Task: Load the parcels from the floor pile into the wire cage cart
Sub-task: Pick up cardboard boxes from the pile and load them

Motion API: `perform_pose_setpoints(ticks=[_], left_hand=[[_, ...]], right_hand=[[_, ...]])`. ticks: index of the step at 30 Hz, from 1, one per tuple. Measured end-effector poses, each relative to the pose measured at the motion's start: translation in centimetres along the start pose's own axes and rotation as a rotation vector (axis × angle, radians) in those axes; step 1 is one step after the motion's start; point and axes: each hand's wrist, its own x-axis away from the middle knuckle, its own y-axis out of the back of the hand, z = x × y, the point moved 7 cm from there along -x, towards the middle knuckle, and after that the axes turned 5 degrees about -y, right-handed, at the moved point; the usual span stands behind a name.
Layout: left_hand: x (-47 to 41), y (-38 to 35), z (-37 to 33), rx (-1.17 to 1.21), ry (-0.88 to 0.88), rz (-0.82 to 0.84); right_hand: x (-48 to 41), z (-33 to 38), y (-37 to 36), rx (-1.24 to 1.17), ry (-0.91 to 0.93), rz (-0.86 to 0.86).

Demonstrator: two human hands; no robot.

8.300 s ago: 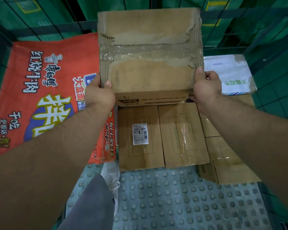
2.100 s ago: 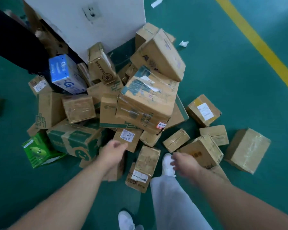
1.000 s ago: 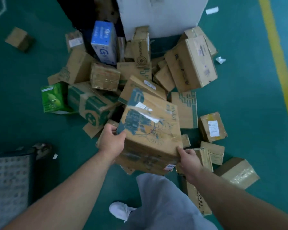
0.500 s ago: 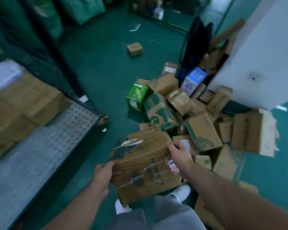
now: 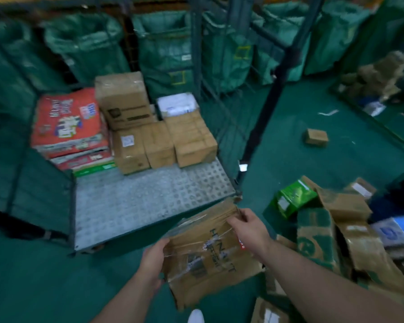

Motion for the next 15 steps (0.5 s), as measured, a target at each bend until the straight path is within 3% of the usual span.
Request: perform_pose_setpoints(ticks=[11,15], left_hand=[[-2.3,-4.8,-6.6,0.402,-0.014,-0.042],[-2.8,-8.4,-10.9,0.513,-0.050,-0.063]], right_hand=[[-8.2,13.3,0.6,0.339,0.281,0.142],[-13.3,17.1,1.7,0.334,0.324,0.338]])
